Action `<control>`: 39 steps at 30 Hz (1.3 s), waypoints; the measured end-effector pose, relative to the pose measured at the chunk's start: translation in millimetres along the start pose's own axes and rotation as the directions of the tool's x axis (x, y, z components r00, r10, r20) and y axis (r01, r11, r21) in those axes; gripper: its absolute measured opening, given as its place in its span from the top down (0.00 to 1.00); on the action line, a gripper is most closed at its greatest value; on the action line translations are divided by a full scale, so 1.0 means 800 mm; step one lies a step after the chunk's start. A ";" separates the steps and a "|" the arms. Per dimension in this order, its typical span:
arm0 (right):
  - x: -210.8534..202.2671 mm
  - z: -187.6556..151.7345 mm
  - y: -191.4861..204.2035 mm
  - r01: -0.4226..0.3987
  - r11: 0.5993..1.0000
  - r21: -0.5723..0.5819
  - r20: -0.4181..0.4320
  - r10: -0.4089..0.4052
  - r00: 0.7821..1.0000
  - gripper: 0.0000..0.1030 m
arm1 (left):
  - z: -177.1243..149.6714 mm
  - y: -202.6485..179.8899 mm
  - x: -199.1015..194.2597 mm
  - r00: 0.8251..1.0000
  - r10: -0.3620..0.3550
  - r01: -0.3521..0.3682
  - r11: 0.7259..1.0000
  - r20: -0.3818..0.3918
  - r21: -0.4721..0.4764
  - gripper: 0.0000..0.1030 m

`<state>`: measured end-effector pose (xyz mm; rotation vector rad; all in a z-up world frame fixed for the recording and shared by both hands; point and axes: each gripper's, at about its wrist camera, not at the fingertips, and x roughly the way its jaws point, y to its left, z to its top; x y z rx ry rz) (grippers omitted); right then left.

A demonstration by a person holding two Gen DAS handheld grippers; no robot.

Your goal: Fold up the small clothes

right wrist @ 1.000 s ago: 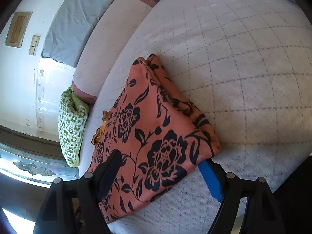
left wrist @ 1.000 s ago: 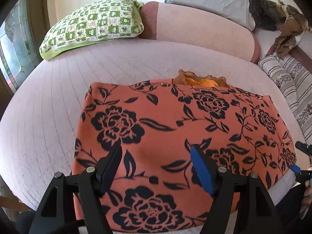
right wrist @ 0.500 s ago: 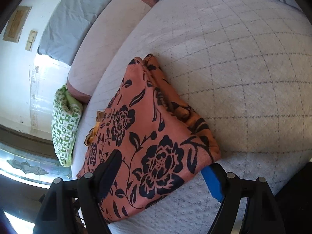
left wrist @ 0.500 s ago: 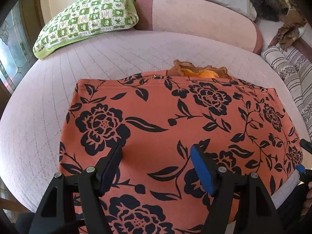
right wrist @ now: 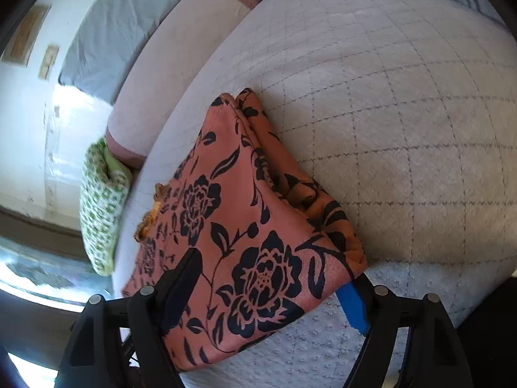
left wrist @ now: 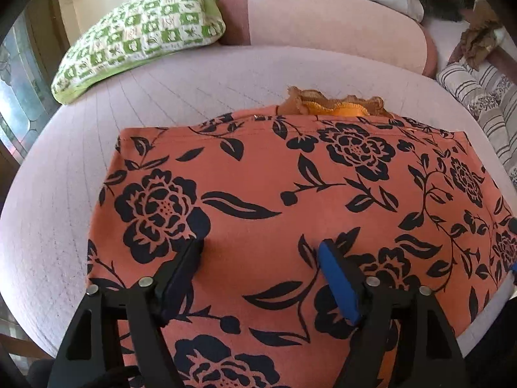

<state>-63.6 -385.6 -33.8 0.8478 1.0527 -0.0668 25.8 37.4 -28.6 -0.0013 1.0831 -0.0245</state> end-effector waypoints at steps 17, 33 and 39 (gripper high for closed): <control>0.003 0.006 0.022 0.075 0.997 -0.012 0.042 -0.074 0.996 0.32 | 0.013 -0.007 -0.027 0.999 -0.024 0.025 0.999 0.029 -0.022 0.25; -0.057 -0.061 0.281 0.010 0.815 -0.579 0.167 0.106 0.980 0.87 | -0.005 0.114 -0.114 0.975 -0.073 0.126 0.960 0.210 -0.250 0.23; 0.040 -0.214 0.397 -0.115 0.609 -0.785 -0.050 0.122 0.991 0.87 | -0.069 0.267 -0.170 0.970 0.106 0.020 0.865 0.221 -0.501 0.23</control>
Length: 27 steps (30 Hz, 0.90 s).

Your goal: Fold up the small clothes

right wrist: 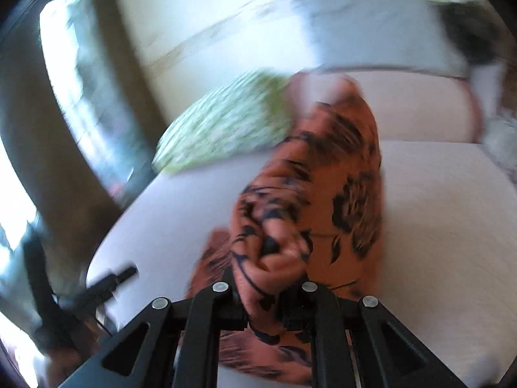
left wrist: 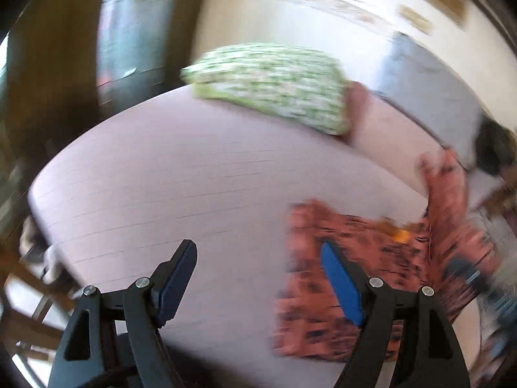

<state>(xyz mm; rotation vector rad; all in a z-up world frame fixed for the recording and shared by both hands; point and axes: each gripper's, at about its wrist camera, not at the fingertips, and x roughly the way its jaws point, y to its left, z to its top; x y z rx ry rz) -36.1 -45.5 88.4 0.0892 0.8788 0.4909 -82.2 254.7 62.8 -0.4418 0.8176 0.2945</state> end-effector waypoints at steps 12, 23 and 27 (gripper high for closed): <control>0.076 -0.008 0.059 -0.124 0.992 -0.027 -0.150 0.118 0.982 0.86 | -0.021 0.059 0.010 0.998 0.016 -0.019 0.998 -0.055 -0.066 0.23; 0.089 -0.065 0.023 -0.260 0.963 0.070 -0.206 0.269 0.941 0.18 | -0.034 0.004 0.026 0.965 -0.208 0.201 0.978 -0.163 -0.059 0.23; 0.043 -0.068 -0.023 -0.239 0.959 0.151 -0.083 0.253 0.964 0.17 | -0.053 -0.045 0.033 0.931 -0.283 0.285 0.958 -0.229 -0.023 0.23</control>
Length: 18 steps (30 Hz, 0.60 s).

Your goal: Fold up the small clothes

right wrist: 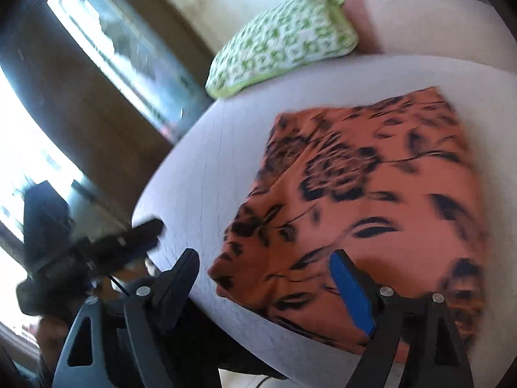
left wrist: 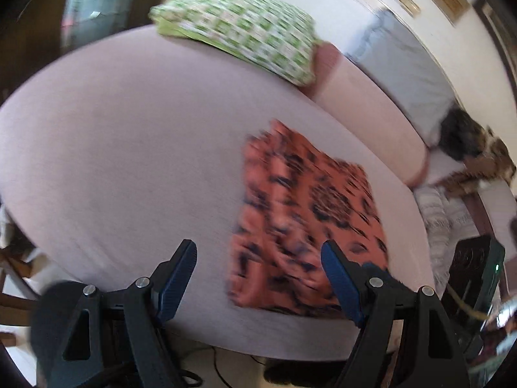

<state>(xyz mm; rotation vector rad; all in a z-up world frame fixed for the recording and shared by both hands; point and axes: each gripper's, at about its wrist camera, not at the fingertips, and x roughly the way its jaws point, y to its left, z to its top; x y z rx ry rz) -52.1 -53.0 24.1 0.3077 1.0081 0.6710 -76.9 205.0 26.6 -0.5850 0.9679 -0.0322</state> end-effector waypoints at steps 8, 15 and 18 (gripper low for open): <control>-0.024 0.000 -0.069 -0.014 0.988 0.152 0.046 0.007 0.999 0.17 | -0.010 -0.037 0.057 0.995 0.003 -0.003 1.000 -0.103 -0.003 0.53; -0.033 -0.004 -0.075 -0.030 0.991 0.130 0.059 0.022 0.998 0.17 | -0.007 -0.070 0.009 0.997 0.047 -0.053 0.994 0.064 0.098 0.89; -0.030 -0.004 -0.078 -0.024 0.991 0.129 0.059 0.016 0.998 0.17 | -0.022 -0.056 0.018 0.995 0.093 -0.096 0.991 0.037 0.094 0.89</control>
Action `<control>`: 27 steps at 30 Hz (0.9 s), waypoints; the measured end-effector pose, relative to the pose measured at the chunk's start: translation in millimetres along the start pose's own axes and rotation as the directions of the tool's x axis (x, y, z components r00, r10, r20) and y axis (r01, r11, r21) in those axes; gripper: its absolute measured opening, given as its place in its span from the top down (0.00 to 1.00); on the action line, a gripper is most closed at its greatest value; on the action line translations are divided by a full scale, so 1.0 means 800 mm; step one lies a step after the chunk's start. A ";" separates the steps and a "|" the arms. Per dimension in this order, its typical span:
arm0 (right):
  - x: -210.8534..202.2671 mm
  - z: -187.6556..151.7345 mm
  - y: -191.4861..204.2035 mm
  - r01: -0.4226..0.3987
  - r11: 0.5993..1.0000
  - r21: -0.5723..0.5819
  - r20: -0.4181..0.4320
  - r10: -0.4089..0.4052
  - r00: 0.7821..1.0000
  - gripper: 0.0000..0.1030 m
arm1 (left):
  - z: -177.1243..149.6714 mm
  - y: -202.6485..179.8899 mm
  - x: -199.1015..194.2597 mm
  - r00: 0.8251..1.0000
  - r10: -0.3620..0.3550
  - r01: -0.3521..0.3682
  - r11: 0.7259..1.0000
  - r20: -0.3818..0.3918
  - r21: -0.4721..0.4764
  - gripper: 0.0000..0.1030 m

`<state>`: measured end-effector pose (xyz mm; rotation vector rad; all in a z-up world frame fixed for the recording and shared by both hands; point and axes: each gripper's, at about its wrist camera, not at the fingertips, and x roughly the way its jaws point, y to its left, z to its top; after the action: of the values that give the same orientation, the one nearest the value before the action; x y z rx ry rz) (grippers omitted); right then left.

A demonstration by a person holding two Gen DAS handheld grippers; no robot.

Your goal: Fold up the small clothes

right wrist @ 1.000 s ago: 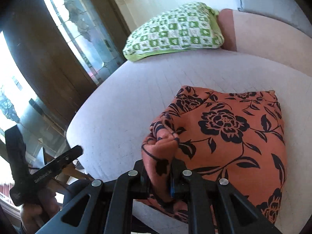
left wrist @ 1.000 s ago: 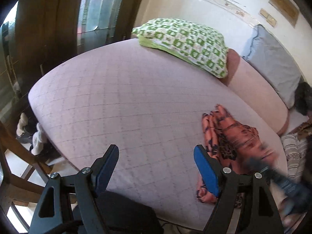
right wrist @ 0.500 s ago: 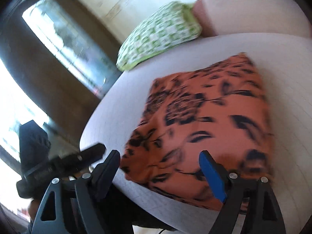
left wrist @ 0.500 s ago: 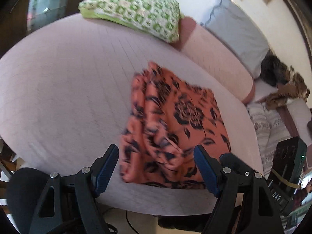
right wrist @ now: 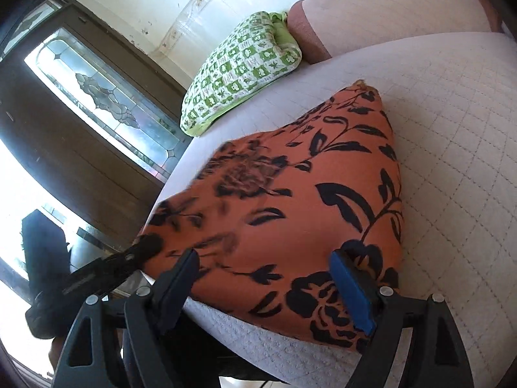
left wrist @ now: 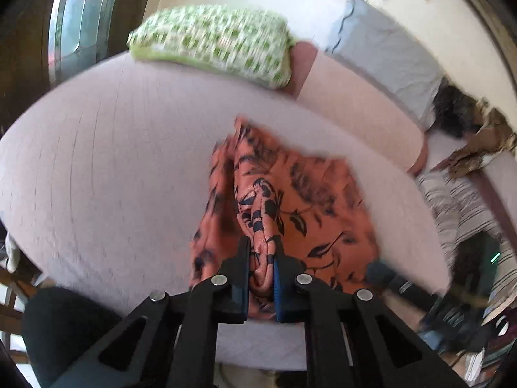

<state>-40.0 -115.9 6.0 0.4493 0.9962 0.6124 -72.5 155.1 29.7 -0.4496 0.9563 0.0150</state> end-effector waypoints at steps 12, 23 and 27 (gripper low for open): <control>0.012 0.044 0.008 0.087 0.994 -0.069 -0.015 -0.088 0.996 0.17 | -0.018 0.036 0.044 0.992 -0.012 0.004 0.998 -0.124 -0.066 0.80; 0.024 0.054 -0.013 0.005 1.000 0.009 -0.060 -0.004 0.998 0.17 | 0.094 0.029 0.078 0.991 -0.052 0.050 0.999 -0.121 -0.020 0.31; 0.017 0.056 -0.011 -0.014 1.000 0.011 -0.062 0.014 0.998 0.17 | 0.110 0.042 0.149 0.949 -0.154 0.130 0.986 -0.276 -0.105 0.71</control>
<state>7.3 -117.0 13.2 0.4487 1.0566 0.6373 59.3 196.9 -33.4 -0.6106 1.2060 -0.1430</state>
